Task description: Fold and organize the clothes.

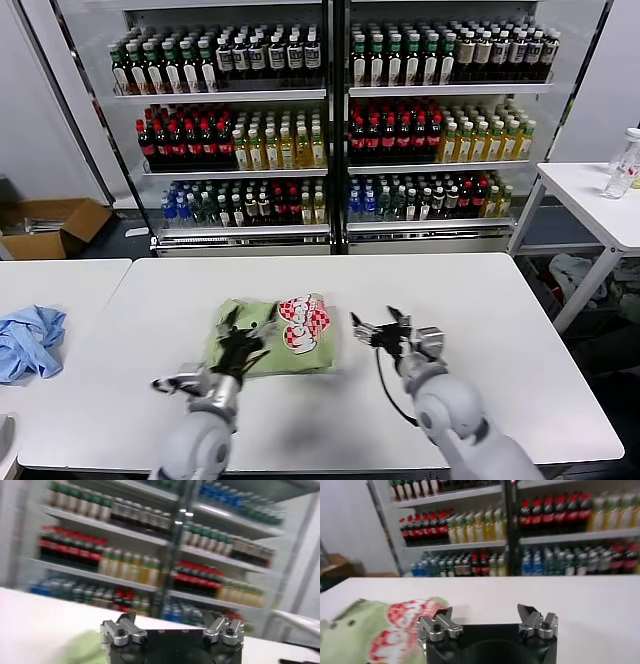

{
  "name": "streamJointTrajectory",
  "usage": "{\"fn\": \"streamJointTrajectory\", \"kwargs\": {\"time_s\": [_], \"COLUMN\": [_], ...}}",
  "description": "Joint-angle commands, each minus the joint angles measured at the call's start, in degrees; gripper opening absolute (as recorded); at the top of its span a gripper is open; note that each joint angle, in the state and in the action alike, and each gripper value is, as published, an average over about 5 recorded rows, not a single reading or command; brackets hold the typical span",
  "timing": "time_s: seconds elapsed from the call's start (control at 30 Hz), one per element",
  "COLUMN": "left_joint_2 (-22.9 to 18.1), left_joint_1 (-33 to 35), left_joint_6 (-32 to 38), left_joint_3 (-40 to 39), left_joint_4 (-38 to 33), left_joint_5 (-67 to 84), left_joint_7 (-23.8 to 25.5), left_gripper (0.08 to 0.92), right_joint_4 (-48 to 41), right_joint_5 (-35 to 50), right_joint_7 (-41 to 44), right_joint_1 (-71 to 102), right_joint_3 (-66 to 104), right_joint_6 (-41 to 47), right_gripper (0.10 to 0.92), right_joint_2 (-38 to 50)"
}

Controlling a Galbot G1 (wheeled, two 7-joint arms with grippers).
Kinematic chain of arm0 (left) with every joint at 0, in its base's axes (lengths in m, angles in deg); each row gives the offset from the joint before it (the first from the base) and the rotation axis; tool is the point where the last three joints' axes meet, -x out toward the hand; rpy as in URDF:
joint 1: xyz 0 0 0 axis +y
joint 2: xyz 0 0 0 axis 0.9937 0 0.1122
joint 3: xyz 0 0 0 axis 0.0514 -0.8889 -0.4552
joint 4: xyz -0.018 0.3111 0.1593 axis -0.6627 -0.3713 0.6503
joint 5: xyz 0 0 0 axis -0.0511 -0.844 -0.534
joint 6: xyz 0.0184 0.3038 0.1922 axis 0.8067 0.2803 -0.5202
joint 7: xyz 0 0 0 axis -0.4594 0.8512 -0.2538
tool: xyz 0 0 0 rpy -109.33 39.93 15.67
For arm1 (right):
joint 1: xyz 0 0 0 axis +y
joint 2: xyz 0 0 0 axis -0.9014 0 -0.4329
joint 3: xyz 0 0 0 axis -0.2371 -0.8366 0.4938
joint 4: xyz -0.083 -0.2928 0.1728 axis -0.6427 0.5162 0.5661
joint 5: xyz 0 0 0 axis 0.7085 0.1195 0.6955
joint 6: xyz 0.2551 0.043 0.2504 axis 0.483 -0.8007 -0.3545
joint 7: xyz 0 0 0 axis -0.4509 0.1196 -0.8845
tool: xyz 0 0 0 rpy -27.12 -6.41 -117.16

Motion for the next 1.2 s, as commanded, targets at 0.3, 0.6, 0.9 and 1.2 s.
{"fn": "streamJointTrajectory", "kwargs": {"time_s": [0.3, 0.6, 0.9, 1.2], "left_joint_2": [4.9, 4.8, 4.7, 3.5], "left_joint_1": [11.4, 11.1, 11.0, 11.2], "left_joint_6": [4.6, 4.3, 3.8, 3.5], "left_joint_3": [18.6, 18.2, 16.8, 14.6], "left_joint_4": [-4.2, -3.9, -4.8, -5.3], "left_joint_5": [3.4, 4.0, 4.0, 2.6], "left_joint_7": [-0.6, -0.6, -0.6, -0.6], "left_gripper": [0.823, 0.822, 0.823, 0.823], "right_joint_4": [-24.5, -23.2, -16.2, -11.9], "right_joint_5": [3.3, 3.9, -1.9, -7.4], "right_joint_7": [-4.9, -5.7, -3.4, 3.0], "right_joint_1": [-12.1, -11.2, -11.0, -10.1], "right_joint_3": [-13.0, -10.7, -7.5, -0.7], "right_joint_6": [0.8, 0.5, 0.0, -1.4], "right_gripper": [0.811, 0.576, 0.316, 0.118], "right_joint_2": [-16.3, -14.1, -3.0, 8.8]}}
